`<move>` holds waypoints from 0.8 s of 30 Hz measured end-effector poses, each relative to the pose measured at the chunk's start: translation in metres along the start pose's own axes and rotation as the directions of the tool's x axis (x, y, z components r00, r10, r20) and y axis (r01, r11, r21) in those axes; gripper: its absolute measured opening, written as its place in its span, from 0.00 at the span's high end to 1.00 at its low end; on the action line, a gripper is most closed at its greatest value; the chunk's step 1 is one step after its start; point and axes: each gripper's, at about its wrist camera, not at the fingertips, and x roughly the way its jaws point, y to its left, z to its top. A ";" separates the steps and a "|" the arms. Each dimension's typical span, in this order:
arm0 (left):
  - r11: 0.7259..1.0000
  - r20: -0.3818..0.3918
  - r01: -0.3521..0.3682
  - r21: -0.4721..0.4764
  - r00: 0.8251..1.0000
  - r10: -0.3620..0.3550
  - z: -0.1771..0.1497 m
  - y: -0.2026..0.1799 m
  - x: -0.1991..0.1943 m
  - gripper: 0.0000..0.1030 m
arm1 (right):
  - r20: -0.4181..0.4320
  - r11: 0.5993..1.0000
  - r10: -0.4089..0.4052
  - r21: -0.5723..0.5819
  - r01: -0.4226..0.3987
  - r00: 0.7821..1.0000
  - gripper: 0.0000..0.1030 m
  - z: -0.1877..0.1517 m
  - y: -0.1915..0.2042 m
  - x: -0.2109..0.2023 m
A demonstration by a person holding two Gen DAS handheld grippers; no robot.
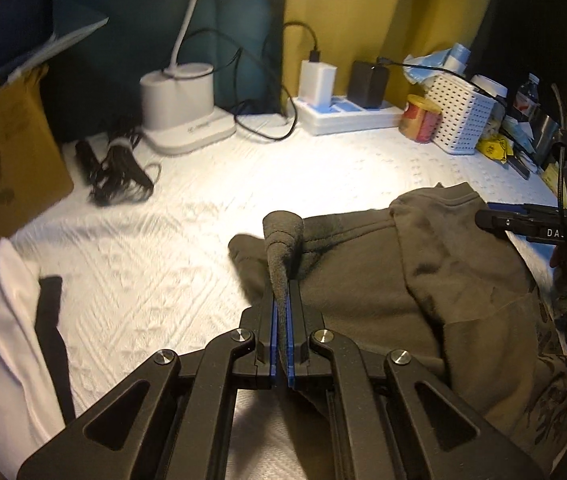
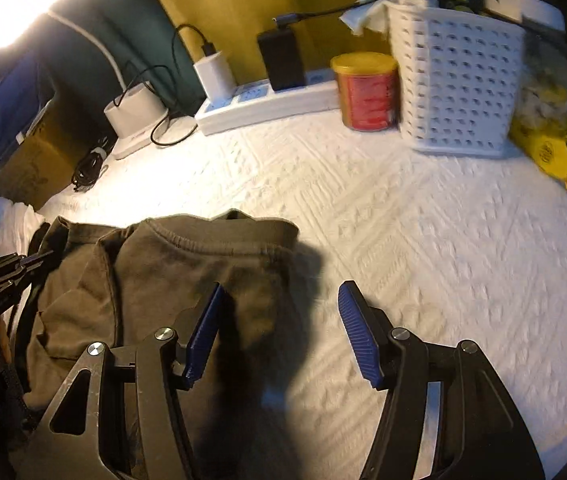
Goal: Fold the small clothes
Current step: 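Carry the gripped side with the left tool across the shirt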
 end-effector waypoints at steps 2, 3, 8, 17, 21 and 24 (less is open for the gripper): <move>1.000 0.000 0.007 -0.004 1.000 -0.007 0.000 0.000 0.002 0.98 | -0.001 1.000 0.016 -0.010 -0.016 1.000 0.71 0.004 0.003 0.005; 1.000 0.003 0.009 -0.004 1.000 -0.009 0.000 -0.001 0.002 0.98 | 0.000 0.999 0.031 -0.013 -0.031 1.000 0.80 0.005 0.003 0.007; 1.000 0.024 0.013 0.002 1.000 -0.013 0.008 0.001 -0.003 0.98 | 0.026 0.996 0.062 -0.060 -0.061 0.998 0.92 0.010 0.011 0.005; 1.000 -0.036 -0.014 -0.009 0.999 0.014 0.006 0.005 0.017 0.96 | 0.020 0.998 0.018 -0.067 -0.017 1.000 0.93 0.012 0.008 0.017; 0.999 -0.047 -0.050 -0.021 0.998 0.049 0.006 0.004 0.015 0.95 | 0.024 0.998 -0.010 -0.062 0.012 1.000 0.92 0.010 0.009 0.017; 0.996 -0.047 -0.087 -0.015 0.995 0.086 0.006 0.002 0.010 0.88 | 0.023 0.997 -0.034 -0.066 0.035 0.999 0.88 0.009 0.011 0.015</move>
